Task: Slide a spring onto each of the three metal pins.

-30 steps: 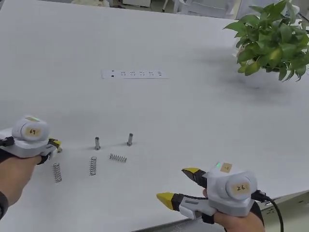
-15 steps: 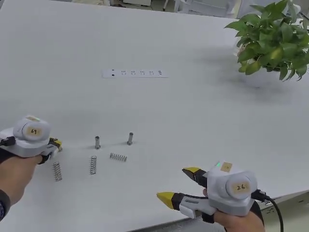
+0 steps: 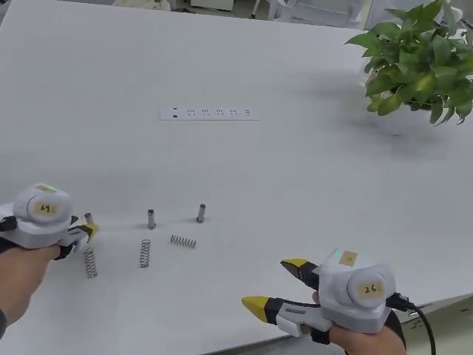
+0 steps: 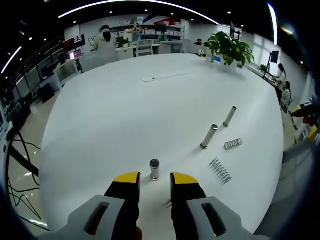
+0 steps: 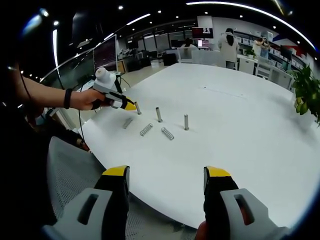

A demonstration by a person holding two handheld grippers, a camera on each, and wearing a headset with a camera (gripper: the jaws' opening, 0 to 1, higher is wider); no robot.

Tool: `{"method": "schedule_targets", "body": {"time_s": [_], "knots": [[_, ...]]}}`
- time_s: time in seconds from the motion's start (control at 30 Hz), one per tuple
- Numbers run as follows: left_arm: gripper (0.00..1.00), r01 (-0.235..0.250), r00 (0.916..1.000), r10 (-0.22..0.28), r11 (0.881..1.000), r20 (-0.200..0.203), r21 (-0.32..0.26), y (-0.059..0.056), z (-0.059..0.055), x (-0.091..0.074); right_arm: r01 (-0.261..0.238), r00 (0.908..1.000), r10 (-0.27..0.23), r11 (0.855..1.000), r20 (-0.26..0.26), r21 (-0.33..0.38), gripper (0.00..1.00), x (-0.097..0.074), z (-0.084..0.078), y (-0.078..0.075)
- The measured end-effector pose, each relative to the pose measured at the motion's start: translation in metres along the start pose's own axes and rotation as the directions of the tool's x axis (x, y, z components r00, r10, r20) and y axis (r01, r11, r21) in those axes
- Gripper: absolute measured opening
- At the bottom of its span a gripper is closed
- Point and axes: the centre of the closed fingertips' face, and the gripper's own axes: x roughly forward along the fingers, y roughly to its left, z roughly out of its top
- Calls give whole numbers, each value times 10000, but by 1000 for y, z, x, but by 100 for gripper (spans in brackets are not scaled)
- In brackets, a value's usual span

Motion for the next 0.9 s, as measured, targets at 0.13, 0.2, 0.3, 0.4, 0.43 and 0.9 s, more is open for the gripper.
{"method": "schedule_targets", "body": {"time_s": [0.13,0.2,0.3,0.4,0.43,0.9], "knots": [[18,-57,10000,57,9999,-50,-83,2,-9,-8,-11,10000,11,10000,-37,21,58,0,-2,0],[18,-77,10000,77,9998,-36,-168,3,-12,-11,-32,10000,32,10000,-51,38,58,1,-3,0],[18,-189,9998,187,9993,-69,-307,6,-20,-19,-96,9999,97,9999,-63,48,58,2,-4,2],[18,-283,9996,279,9987,-95,-417,8,-26,-25,-140,9999,140,9999,-58,51,58,4,-4,3],[18,-305,9995,301,9985,-95,-446,9,-28,-27,-161,9999,161,9999,-51,58,58,5,-4,4],[19,-469,9987,488,9940,166,-993,14,-34,-52,-418,9991,418,9991,-30,-80,58,13,1,9]]}}
